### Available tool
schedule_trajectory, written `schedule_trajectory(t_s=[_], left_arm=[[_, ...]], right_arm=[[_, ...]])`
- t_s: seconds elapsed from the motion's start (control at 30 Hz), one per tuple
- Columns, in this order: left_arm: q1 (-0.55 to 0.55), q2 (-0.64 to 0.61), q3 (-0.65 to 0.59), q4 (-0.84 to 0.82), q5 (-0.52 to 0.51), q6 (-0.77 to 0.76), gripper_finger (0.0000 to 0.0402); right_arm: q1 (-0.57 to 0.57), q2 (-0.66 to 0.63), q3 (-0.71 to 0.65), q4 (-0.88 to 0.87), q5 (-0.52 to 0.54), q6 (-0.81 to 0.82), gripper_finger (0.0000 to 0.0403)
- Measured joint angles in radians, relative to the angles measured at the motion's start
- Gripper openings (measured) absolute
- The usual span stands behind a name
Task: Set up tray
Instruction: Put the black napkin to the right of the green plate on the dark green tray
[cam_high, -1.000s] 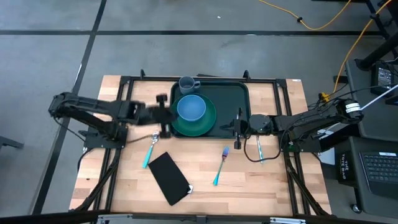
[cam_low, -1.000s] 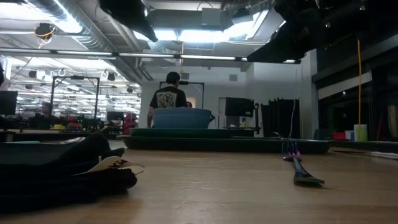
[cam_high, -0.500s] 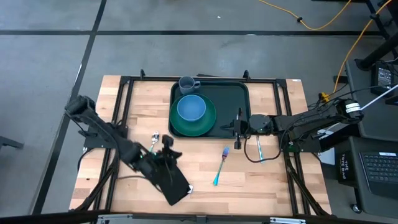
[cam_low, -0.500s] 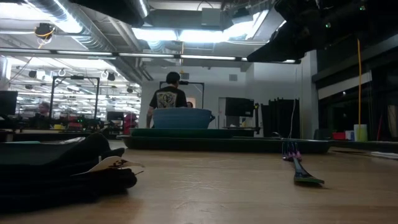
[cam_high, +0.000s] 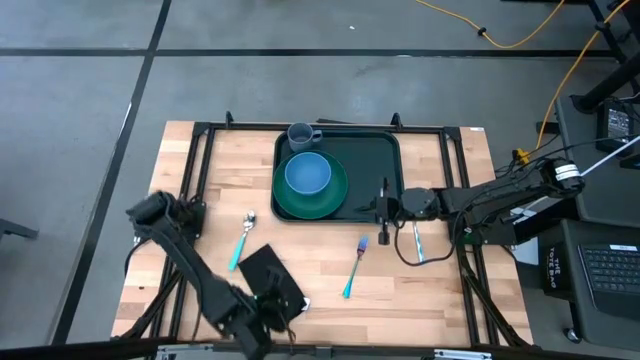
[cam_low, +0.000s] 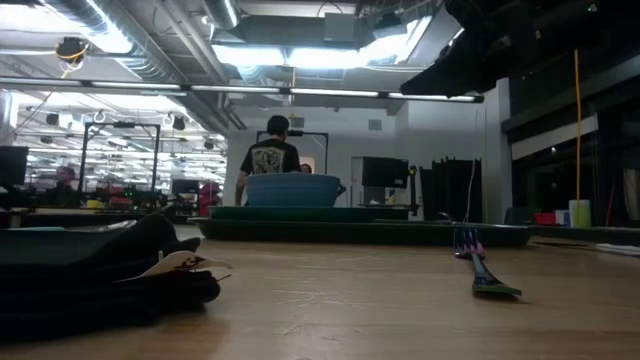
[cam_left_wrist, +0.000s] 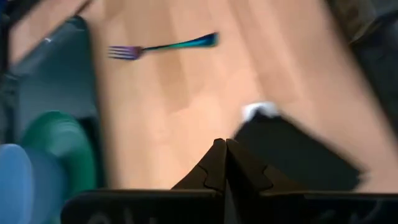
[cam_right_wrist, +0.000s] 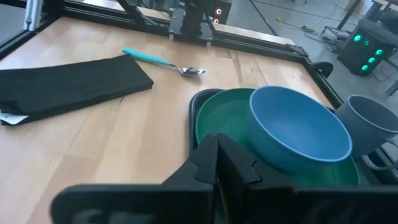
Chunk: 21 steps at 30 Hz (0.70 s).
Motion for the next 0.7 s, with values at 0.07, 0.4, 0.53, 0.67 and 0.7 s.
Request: schedule_trajectory(t_s=[0.07,0.4,0.53,0.67,0.7], left_arm=[[-0.018,0.051,0.078,-0.030,0.036,-0.047,0.0001],[-0.055,0.161,0.219,-0.042,0.205,-0.190,0.0002],[-0.046,0.163,0.219,-0.062,0.195,-0.272,0.0009],[-0.042,0.163,0.219,-0.103,0.212,-0.274,0.0026],[-0.043,0.163,0.219,-0.108,0.214,-0.274,0.0032]], right_arm=[[0.005,0.000,0.000,0.000,0.000,0.017,0.0014],[0.018,0.000,0.000,0.000,0.000,0.038,0.0009],[0.018,0.000,0.000,-0.003,0.000,0.042,0.0013],[0.018,0.000,0.000,-0.010,0.000,0.042,0.0006],[0.018,0.000,0.000,-0.010,0.000,0.042,0.0005]])
